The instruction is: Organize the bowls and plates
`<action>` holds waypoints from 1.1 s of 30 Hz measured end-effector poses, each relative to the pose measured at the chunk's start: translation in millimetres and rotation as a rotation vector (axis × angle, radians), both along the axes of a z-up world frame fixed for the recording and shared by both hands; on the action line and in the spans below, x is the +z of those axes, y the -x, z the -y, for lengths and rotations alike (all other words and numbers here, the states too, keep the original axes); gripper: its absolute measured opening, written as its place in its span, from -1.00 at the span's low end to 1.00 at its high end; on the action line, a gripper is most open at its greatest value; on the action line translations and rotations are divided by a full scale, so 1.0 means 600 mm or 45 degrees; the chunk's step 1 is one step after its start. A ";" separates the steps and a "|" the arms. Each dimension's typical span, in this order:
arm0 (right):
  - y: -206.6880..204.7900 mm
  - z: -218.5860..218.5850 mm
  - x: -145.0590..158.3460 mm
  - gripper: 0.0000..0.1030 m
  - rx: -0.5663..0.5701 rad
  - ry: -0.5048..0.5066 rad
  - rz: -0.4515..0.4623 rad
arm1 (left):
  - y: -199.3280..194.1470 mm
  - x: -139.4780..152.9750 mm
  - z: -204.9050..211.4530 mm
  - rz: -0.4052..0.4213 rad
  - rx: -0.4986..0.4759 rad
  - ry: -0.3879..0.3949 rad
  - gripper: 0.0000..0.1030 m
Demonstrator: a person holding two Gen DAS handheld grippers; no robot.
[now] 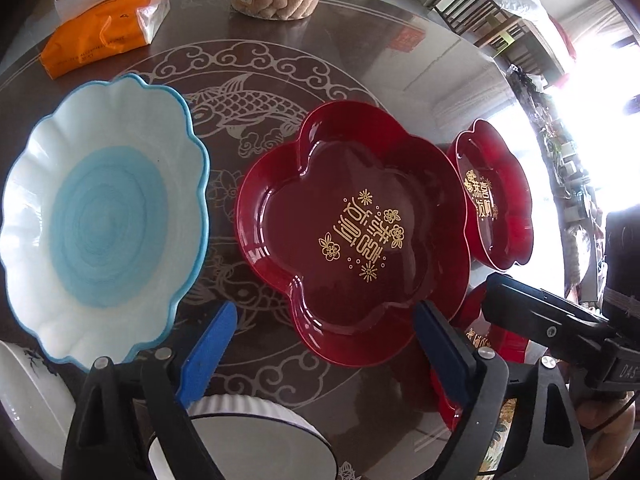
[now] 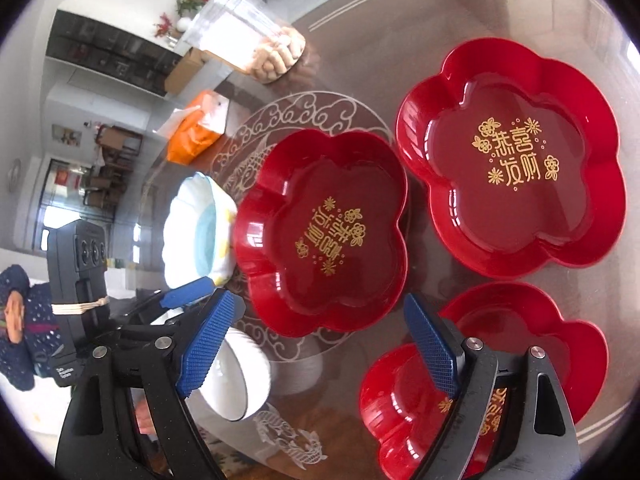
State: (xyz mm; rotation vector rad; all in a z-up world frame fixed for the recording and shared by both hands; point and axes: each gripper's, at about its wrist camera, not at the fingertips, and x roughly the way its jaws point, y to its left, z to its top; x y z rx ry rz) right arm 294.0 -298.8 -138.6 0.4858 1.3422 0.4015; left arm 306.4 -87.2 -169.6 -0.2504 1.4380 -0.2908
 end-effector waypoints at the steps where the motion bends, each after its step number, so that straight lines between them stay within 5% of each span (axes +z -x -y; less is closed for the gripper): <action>1: -0.003 -0.001 -0.008 0.71 0.004 0.015 -0.011 | -0.002 -0.007 0.002 -0.012 0.009 0.010 0.64; 6: -0.016 -0.005 -0.039 0.70 0.009 0.090 -0.019 | -0.014 -0.026 0.008 0.025 0.044 -0.053 0.45; 9: -0.023 -0.004 -0.048 0.63 0.005 0.109 -0.007 | -0.020 -0.026 0.015 0.076 0.048 -0.124 0.14; 10: -0.026 -0.005 -0.051 0.54 0.003 0.116 -0.009 | -0.020 -0.028 0.016 0.084 0.054 -0.152 0.01; 13: -0.028 -0.009 -0.060 -0.14 0.013 0.155 -0.009 | -0.016 -0.035 0.019 0.102 0.078 -0.222 -0.19; 19: -0.031 -0.002 -0.066 -0.29 0.029 0.266 0.027 | -0.009 -0.043 0.048 0.106 0.053 -0.238 -0.21; 22: -0.028 0.010 -0.067 -0.82 0.022 0.303 0.021 | -0.019 -0.050 0.037 0.109 0.081 -0.245 -0.57; 28: -0.013 0.017 -0.044 -0.80 -0.007 0.268 0.073 | -0.010 0.013 0.028 0.228 0.088 -0.245 -0.69; 33: 0.016 0.027 0.037 -0.78 -0.019 0.220 0.189 | 0.014 0.107 0.023 0.319 0.070 -0.195 -0.69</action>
